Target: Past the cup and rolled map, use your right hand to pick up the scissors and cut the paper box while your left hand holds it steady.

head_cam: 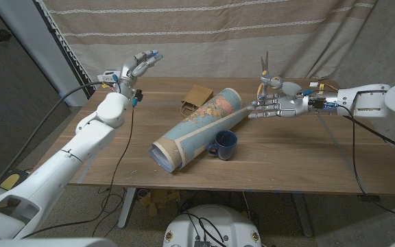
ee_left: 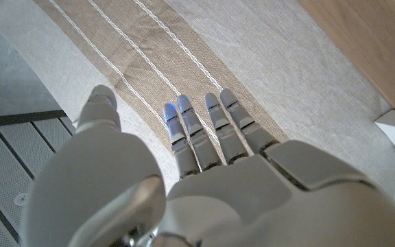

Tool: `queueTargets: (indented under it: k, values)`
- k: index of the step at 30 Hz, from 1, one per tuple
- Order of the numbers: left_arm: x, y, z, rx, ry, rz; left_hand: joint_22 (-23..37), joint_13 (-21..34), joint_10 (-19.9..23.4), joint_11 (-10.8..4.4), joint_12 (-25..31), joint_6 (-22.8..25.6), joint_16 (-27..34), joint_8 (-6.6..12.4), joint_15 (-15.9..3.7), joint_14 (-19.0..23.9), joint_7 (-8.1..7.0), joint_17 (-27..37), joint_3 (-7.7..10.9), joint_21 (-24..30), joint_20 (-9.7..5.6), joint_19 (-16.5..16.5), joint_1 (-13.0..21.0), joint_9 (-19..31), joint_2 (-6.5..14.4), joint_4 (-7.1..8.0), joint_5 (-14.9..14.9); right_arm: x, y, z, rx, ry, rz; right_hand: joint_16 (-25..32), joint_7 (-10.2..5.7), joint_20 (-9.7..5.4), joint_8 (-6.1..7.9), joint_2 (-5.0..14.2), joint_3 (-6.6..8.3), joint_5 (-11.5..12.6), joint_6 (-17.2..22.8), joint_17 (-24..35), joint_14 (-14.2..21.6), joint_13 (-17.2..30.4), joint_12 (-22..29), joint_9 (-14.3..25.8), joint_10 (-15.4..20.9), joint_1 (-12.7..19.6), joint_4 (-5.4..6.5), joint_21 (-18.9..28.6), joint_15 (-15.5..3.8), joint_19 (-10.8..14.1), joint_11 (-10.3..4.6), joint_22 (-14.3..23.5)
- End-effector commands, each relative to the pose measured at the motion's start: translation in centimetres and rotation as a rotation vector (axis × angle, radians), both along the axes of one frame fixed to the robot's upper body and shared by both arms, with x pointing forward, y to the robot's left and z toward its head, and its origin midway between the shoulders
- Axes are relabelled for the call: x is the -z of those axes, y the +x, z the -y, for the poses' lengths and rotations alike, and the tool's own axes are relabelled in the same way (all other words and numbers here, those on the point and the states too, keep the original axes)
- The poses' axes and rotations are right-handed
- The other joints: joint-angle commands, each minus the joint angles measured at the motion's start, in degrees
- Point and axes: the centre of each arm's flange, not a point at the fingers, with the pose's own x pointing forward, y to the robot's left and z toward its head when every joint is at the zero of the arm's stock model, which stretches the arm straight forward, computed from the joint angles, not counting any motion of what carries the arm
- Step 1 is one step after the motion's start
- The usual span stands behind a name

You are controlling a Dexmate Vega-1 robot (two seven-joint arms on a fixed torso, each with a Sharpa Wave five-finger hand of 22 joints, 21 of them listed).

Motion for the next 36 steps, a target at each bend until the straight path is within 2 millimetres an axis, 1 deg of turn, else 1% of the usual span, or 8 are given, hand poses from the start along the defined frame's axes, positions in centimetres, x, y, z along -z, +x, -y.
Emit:
queueTargets:
  k: [1, 4, 7, 10, 20, 26, 35, 36]
  values:
    - [-0.5, 0.5, -0.1, -0.133, 0.213, 0.002, -0.07, 0.12, -0.26, -0.02, 0.15, -2.64, -0.13, -1.23, -8.80, -1.00, -0.52, -0.10, -0.03, -1.08, -2.64, -0.86, 0.37, 0.15, -0.66, -0.42, 0.72, -0.1, -0.3, 0.1, 0.010, -0.001, 0.006, -0.17, 2.47, -0.02, -0.03, 0.15, 0.27, -0.06, 0.07, 0.03, 0.10, 0.18, -0.27, 0.02, 0.38, -0.29, -0.30, -0.25, 0.23, 0.46, -0.09, 0.17]
    - [-0.8, 0.6, 0.2, -0.161, 0.279, -0.009, -0.09, 0.12, -0.26, 0.08, 0.13, -3.43, -0.29, -1.46, -8.85, -1.60, -0.86, -0.10, -0.08, -1.56, -2.65, -1.54, 0.32, 0.15, -0.64, -0.38, 0.84, -0.1, -0.4, 0.2, 0.012, 0.000, 0.005, -0.19, 2.49, -0.02, 0.04, 0.16, 0.29, -0.06, -0.02, -0.05, 0.12, 0.21, -0.33, 0.16, 0.37, -0.29, -0.32, -0.26, 0.26, 0.46, -0.08, 0.17]
    - [-0.9, 0.7, 0.4, -0.185, 0.322, -0.008, -0.13, 0.10, -2.24, 0.05, -0.59, -5.32, -0.81, -1.74, -8.79, -4.27, -1.02, -0.10, -0.20, -2.50, -2.75, -2.22, 0.24, 0.14, -0.55, -0.29, 1.20, -0.1, -0.3, 0.3, 0.015, 0.000, 0.005, -0.23, 2.49, -0.02, 0.01, 0.17, 0.30, -0.06, 0.10, -0.12, 0.08, 0.23, -0.38, 0.03, 0.39, -0.30, -0.32, -0.26, 0.26, 0.47, 0.02, 0.17]
    - [-1.1, 0.9, 0.6, -0.196, 0.350, -0.005, -0.15, 0.10, -3.35, 0.07, -0.90, -6.10, -0.96, -1.84, -8.86, -5.40, -1.06, -0.10, -0.26, -2.87, -3.05, -2.45, 0.23, 0.14, -0.54, -0.28, 1.33, -0.1, -0.3, 0.4, 0.014, 0.001, 0.007, -0.25, 2.53, -0.03, 0.17, 0.19, 0.31, -0.06, -0.04, -0.22, 0.11, 0.27, -0.45, 0.32, 0.41, -0.33, -0.32, -0.25, 0.22, 0.54, -0.02, 0.17]
    - [-1.2, 1.3, 1.0, -0.240, 0.454, 0.012, -0.17, 0.09, -4.76, 0.07, -1.06, -5.49, -0.75, -1.28, -9.05, -6.12, -1.08, -0.10, -0.70, -3.41, -3.29, -2.50, -0.41, 0.15, -0.83, -0.03, 1.55, 0.0, -0.4, 0.7, 0.020, 0.008, 0.003, -0.32, 2.40, -0.02, 0.09, 0.20, 0.32, -0.07, -0.13, -0.47, 0.15, 0.38, -0.64, 0.18, 0.41, -0.40, -0.33, -0.28, 0.24, 0.54, -0.12, 0.16]
    - [-1.2, 1.1, 1.7, -0.308, 0.552, 0.060, -0.17, 0.09, -4.40, -0.59, -0.75, -4.80, -0.59, -0.95, -9.11, -6.19, -1.35, -0.10, -1.04, -3.66, -3.50, -2.44, -0.94, 0.16, -1.02, 0.16, 1.69, 0.0, -0.4, 0.8, 0.020, 0.009, 0.002, -0.36, 2.40, -0.02, 0.10, 0.23, 0.34, -0.07, -0.29, -0.58, 0.13, 0.42, -0.72, 0.24, 0.45, -0.44, -0.32, -0.29, 0.29, 0.54, -0.12, 0.16]
    - [-0.7, 1.1, 2.0, -0.310, 0.569, 0.046, -0.19, 0.08, -4.55, -0.97, -0.63, -4.41, -0.83, -0.79, -9.19, -7.53, -1.56, -0.13, -1.20, -4.17, -4.10, -2.64, -0.98, 0.16, -0.99, 0.13, 2.07, 0.0, -0.6, 1.0, 0.024, 0.007, 0.007, -0.42, 2.45, -0.02, 0.12, 0.28, 0.35, -0.09, -0.42, -0.76, 0.13, 0.51, -0.93, 0.28, 0.32, -0.55, -0.30, -0.31, 0.28, 0.54, -0.05, 0.16]
    - [-0.7, 1.1, 2.0, -0.311, 0.576, 0.039, -0.21, 0.07, -4.74, -1.01, -0.66, -4.51, -0.89, -0.83, -9.27, -7.86, -1.58, -0.13, -1.17, -4.34, -4.43, -2.80, -0.79, 0.16, -0.94, 0.04, 2.18, 0.0, -0.6, 1.0, 0.024, 0.010, 0.008, -0.43, 2.27, -0.02, 0.11, 0.28, 0.35, -0.10, -0.46, -0.78, 0.12, 0.52, -0.94, 0.26, 0.34, -0.56, -0.30, -0.31, 0.23, 0.55, -0.01, 0.16]
